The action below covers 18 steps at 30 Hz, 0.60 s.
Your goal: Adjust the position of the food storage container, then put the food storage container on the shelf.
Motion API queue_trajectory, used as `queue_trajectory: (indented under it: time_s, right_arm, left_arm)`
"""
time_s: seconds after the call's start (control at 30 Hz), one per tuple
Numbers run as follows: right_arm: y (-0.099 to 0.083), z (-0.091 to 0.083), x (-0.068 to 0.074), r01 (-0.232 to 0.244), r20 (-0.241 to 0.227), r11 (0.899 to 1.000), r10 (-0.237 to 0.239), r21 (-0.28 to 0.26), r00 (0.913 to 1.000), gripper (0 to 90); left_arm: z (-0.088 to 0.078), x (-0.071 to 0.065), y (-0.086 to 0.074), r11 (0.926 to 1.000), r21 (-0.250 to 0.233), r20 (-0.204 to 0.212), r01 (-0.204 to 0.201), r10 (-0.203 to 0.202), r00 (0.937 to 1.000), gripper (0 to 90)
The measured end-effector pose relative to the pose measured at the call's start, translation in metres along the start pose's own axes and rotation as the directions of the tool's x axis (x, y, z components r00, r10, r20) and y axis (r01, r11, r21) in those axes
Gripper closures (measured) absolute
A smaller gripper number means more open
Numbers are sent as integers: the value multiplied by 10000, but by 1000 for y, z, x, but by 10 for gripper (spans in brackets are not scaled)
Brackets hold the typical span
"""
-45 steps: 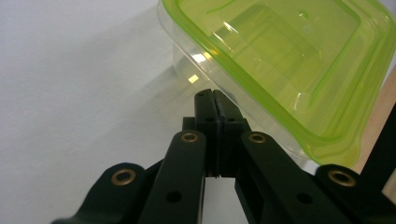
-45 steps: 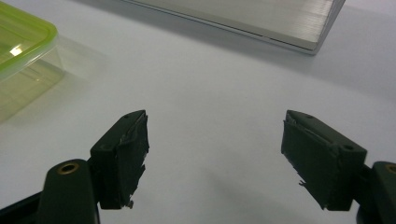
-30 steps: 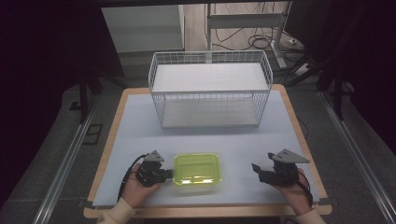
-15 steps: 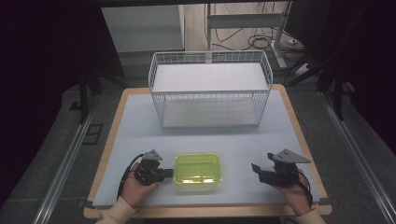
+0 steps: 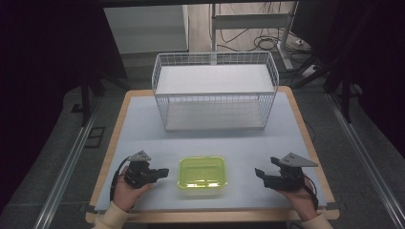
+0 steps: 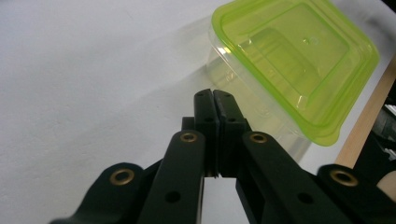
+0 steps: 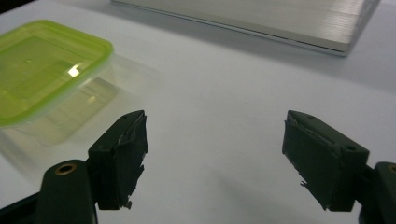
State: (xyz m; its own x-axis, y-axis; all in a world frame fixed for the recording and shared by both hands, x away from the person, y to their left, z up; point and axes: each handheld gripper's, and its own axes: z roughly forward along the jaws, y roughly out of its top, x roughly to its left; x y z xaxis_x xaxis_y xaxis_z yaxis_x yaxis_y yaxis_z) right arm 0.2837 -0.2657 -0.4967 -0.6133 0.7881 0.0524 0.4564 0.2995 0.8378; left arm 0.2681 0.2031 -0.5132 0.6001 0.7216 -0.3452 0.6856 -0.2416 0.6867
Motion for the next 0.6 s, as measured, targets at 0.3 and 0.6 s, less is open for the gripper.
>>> queue_trajectory:
  time_s: [0.3,0.6]
  right_arm:
    - [2,2,6,-260,-971,9995,245,-152,9950,207]
    - [3,8,18,-365,-1566,9991,391,196,9869,201]
  left_arm:
    - [0,3,-3,9952,-379,-102,907,-911,9958,452]
    - [2,1,0,9904,-428,150,1312,-1306,9913,343]
